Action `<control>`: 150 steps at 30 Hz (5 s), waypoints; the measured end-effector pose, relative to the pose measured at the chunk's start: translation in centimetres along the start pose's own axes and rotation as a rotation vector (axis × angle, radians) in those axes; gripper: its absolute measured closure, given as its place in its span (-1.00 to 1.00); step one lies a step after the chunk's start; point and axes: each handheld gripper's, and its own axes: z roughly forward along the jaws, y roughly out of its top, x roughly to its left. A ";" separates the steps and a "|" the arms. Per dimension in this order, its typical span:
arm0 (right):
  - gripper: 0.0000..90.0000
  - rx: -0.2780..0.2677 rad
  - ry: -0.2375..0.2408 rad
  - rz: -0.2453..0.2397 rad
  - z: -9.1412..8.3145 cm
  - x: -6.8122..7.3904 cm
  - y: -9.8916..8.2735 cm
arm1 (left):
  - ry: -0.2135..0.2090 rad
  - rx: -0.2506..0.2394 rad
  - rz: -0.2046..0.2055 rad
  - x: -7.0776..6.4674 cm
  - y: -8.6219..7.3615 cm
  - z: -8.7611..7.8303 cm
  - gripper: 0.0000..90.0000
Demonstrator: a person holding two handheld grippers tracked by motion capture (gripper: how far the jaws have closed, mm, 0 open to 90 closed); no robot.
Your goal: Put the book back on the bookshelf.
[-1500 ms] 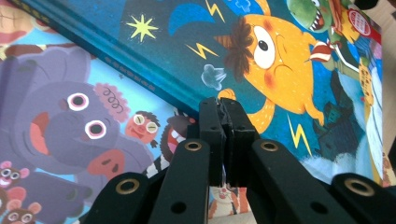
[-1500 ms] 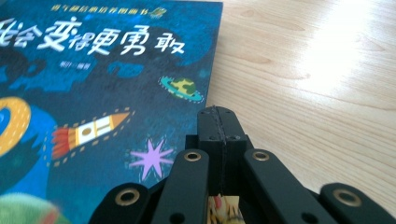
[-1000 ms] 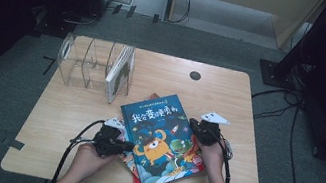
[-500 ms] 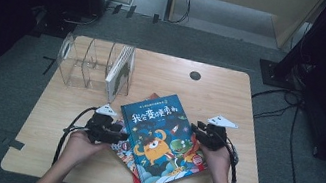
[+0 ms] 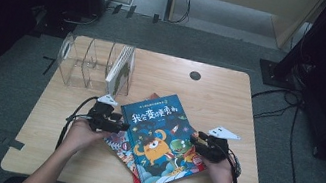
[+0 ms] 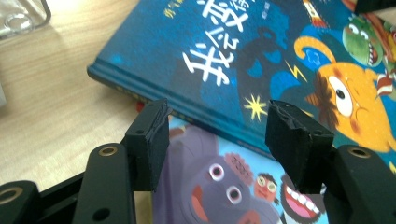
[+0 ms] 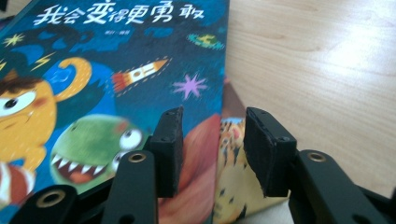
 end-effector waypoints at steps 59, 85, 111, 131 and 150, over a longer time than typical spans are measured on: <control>-0.11 0.055 0.020 0.000 -6.7 2.6 -6.8 | 0.044 0.019 -0.026 3.4 3.2 2.1 -0.18; 0.03 0.038 -0.049 0.074 -6.3 0.0 -6.1 | 0.017 0.059 -0.020 1.5 1.8 1.3 -0.10; 0.14 0.007 -0.062 0.083 -4.4 -1.1 -4.0 | 0.015 0.022 -0.077 1.5 -0.6 -1.0 0.12; 0.54 -0.007 -0.046 0.074 -2.5 -1.5 -2.3 | 0.015 0.043 -0.126 1.3 -2.3 -1.9 0.18; 0.85 0.014 -0.011 0.066 -1.0 -1.5 -0.8 | 0.053 0.011 -0.113 1.3 -3.2 -2.7 -0.10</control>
